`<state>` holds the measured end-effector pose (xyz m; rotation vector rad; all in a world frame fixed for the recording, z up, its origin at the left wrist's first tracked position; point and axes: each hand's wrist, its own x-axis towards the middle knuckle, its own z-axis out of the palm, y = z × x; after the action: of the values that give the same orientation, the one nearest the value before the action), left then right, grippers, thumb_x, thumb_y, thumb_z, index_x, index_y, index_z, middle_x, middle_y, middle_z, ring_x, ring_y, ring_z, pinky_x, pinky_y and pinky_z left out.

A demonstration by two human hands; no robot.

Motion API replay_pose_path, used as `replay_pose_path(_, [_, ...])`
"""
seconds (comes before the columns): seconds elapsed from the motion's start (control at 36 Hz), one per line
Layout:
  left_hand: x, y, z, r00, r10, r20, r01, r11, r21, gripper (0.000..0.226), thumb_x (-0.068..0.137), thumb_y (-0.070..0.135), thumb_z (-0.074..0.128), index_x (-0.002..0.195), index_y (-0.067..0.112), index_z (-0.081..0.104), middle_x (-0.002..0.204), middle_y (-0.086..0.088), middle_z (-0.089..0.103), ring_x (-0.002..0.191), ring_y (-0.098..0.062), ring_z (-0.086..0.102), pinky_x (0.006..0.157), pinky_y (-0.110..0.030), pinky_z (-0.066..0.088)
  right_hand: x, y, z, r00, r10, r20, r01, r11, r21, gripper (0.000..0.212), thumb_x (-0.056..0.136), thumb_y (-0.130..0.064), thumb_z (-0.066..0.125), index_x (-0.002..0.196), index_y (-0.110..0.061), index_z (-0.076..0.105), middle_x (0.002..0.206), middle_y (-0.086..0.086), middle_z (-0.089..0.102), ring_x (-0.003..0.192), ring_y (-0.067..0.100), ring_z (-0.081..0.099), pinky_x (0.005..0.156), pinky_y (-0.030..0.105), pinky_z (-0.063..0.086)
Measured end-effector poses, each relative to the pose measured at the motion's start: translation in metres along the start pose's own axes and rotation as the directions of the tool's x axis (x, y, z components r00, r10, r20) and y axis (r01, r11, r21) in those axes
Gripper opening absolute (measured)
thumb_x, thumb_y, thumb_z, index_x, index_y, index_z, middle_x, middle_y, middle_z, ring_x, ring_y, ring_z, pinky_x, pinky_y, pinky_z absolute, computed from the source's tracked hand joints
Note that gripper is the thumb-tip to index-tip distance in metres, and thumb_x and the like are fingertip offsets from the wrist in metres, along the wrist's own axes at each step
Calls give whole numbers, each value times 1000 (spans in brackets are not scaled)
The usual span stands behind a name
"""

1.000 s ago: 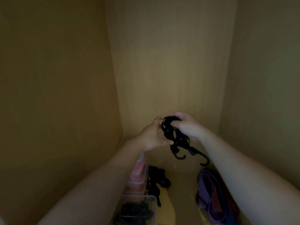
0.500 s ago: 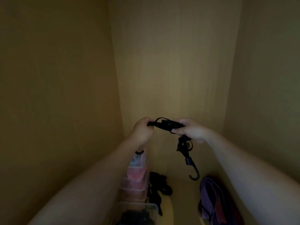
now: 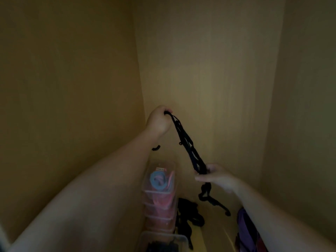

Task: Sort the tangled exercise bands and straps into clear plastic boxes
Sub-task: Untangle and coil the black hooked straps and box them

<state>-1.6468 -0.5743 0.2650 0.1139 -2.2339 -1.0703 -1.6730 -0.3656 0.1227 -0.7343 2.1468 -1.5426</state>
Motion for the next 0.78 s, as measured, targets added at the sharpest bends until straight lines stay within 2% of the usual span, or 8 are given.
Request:
replay_pose_path(0.08, [3, -1, -7, 999, -11, -44, 11, 1000, 7, 21, 96, 6, 41, 101, 17, 58, 105, -3, 55, 88, -18, 53, 67, -23, 40, -2, 13, 0, 1000, 12, 15, -12, 999, -35, 31, 74, -11, 81, 101, -17, 69, 100, -5, 70, 94, 10, 66, 82, 23, 51])
replay_pose_path(0.19, [7, 3, -19, 993, -25, -118, 24, 1000, -11, 26, 95, 4, 39, 111, 10, 60, 107, -4, 52, 92, -19, 51, 72, -21, 38, -2, 35, -1, 998, 12, -60, -10, 1000, 27, 28, 82, 12, 61, 97, -11, 68, 85, 3, 68, 77, 16, 64, 65, 27, 47])
replay_pose_path(0.36, [8, 8, -30, 985, -5, -173, 4, 1000, -4, 29, 95, 3, 40, 115, 13, 59, 109, -1, 54, 95, -17, 53, 77, -23, 43, -13, 57, -10, 970, 59, -237, -51, 998, 40, 16, 99, -17, 51, 104, -14, 66, 58, 3, 60, 49, 11, 55, 48, 23, 41])
replay_pose_path(0.44, [10, 6, -32, 980, -8, -197, 9, 1000, 6, 27, 94, 3, 41, 111, 14, 59, 105, -1, 56, 89, -15, 53, 66, -21, 42, -21, 63, -18, 959, 109, -263, -112, 994, 0, 23, 100, -26, 48, 96, -13, 66, 57, 1, 57, 44, 9, 52, 46, 22, 39])
replay_pose_path(0.5, [11, 5, -32, 980, -52, -190, 57, 998, 16, 22, 94, 4, 44, 107, 16, 58, 103, -2, 57, 85, -15, 53, 58, -19, 39, -23, 62, -19, 961, 114, -252, -116, 993, 6, 29, 97, -36, 53, 96, -13, 70, 56, -1, 52, 45, 9, 46, 46, 22, 34])
replay_pose_path(0.58, [11, 2, -34, 985, -127, -115, 135, 989, 59, 19, 95, 9, 41, 104, 15, 57, 99, -5, 59, 84, -19, 54, 60, -25, 41, -25, 59, -19, 976, 99, -193, -85, 993, 80, 27, 92, -46, 57, 100, -24, 71, 61, -4, 45, 53, 11, 41, 51, 25, 30])
replay_pose_path(0.72, [-2, -5, -33, 978, -209, -7, 207, 963, 174, 14, 96, 12, 43, 90, 16, 55, 83, -2, 55, 82, -21, 54, 68, -29, 44, -24, 56, -21, 984, 117, -138, -97, 984, 147, 36, 86, -41, 66, 117, -22, 64, 78, 2, 59, 69, 15, 52, 62, 26, 39])
replay_pose_path(0.78, [-10, -7, -28, 970, -236, 55, 218, 949, 228, 11, 95, 11, 46, 94, 13, 57, 83, -4, 56, 77, -20, 53, 65, -28, 43, -21, 53, -23, 977, 149, -151, -138, 987, 77, 37, 88, -39, 66, 120, -19, 62, 89, -1, 64, 78, 13, 58, 65, 24, 43])
